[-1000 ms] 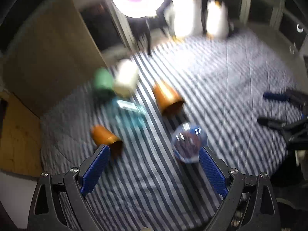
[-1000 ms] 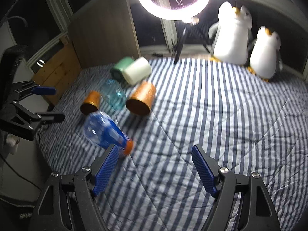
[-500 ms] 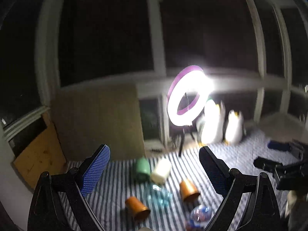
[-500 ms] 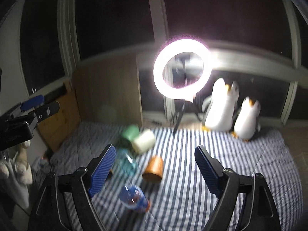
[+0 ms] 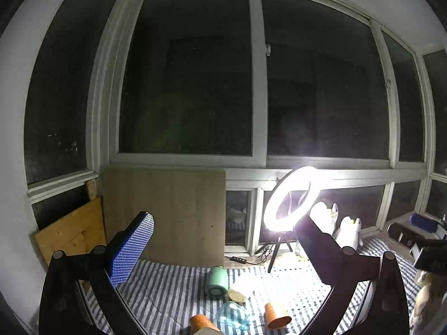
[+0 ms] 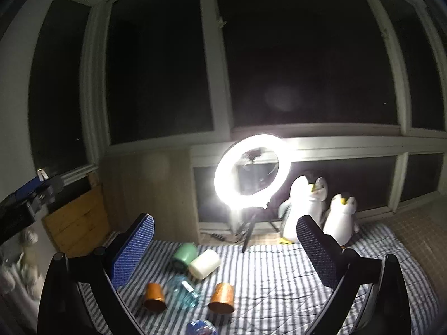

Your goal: Flip cup upside down

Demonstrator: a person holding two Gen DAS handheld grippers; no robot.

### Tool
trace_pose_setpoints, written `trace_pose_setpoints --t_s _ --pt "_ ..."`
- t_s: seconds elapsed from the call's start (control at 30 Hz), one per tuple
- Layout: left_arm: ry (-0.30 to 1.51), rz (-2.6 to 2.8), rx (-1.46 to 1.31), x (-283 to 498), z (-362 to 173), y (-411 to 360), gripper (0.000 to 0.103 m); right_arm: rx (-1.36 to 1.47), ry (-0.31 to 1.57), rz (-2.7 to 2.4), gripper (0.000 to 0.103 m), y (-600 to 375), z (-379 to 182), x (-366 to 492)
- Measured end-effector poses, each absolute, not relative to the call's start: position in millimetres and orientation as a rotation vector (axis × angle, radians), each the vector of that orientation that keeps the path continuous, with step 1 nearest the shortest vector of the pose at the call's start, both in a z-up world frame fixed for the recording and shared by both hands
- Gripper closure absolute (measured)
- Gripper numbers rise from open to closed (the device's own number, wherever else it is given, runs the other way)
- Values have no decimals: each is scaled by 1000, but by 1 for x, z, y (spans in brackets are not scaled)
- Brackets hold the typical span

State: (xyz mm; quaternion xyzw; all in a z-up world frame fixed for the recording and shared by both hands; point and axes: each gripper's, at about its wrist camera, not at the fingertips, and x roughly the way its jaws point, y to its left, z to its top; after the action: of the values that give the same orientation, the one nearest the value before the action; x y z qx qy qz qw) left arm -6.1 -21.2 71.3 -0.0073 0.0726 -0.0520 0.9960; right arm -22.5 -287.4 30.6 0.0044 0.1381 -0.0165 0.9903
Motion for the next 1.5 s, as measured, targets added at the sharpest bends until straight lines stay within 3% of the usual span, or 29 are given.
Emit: trace_pose_setpoints --t_s 0.47,1.5 --pt "159 -81 -10 -6 53 -27 0 -47 199 -171 1 -277 40 -32" --pt "197 -106 1 -9 46 -43 0 -30 234 -136 1 -279 34 -31"
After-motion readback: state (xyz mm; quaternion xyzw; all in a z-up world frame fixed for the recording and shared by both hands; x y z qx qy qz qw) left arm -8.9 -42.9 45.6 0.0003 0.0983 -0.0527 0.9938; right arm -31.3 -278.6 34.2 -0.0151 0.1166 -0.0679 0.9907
